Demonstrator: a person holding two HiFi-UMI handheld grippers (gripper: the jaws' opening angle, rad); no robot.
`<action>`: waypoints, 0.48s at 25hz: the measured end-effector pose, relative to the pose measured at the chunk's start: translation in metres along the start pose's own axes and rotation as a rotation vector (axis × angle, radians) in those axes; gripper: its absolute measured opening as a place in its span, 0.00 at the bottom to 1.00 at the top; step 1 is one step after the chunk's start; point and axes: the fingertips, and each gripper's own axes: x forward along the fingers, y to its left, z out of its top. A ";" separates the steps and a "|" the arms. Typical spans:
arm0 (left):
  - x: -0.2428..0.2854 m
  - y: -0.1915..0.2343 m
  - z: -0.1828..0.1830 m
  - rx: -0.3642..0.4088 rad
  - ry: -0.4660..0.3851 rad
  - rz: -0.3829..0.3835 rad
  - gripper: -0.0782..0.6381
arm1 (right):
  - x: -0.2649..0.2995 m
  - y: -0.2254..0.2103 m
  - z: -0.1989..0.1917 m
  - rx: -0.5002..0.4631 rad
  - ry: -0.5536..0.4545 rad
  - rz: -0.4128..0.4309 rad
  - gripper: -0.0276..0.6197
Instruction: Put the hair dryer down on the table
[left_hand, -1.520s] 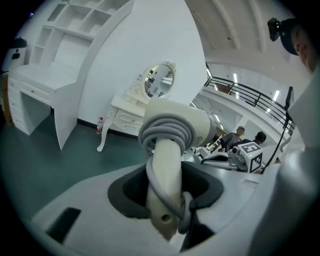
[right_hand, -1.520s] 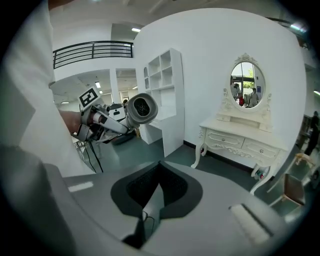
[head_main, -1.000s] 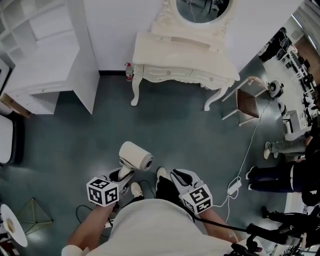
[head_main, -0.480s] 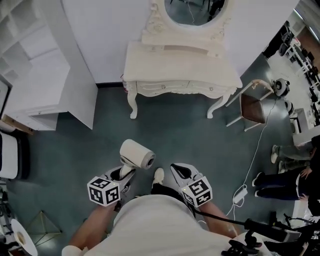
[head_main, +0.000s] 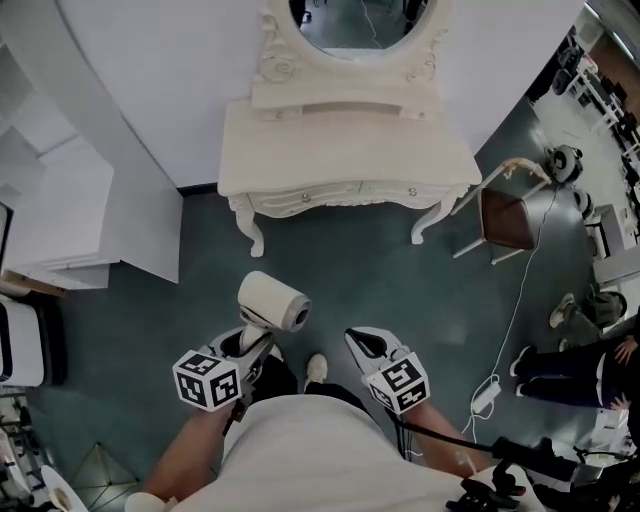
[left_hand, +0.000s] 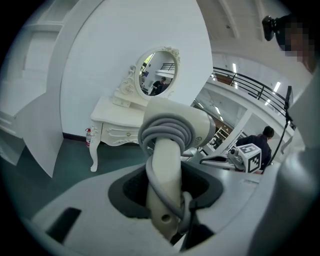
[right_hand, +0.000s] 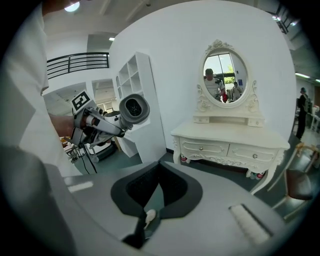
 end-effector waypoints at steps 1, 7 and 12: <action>0.008 0.003 0.008 0.005 0.008 -0.004 0.34 | 0.005 -0.009 0.001 0.010 0.005 -0.005 0.04; 0.065 0.035 0.050 0.025 0.070 -0.055 0.34 | 0.039 -0.057 0.018 0.064 0.018 -0.050 0.04; 0.120 0.066 0.111 0.043 0.100 -0.128 0.34 | 0.072 -0.107 0.062 0.087 0.026 -0.126 0.04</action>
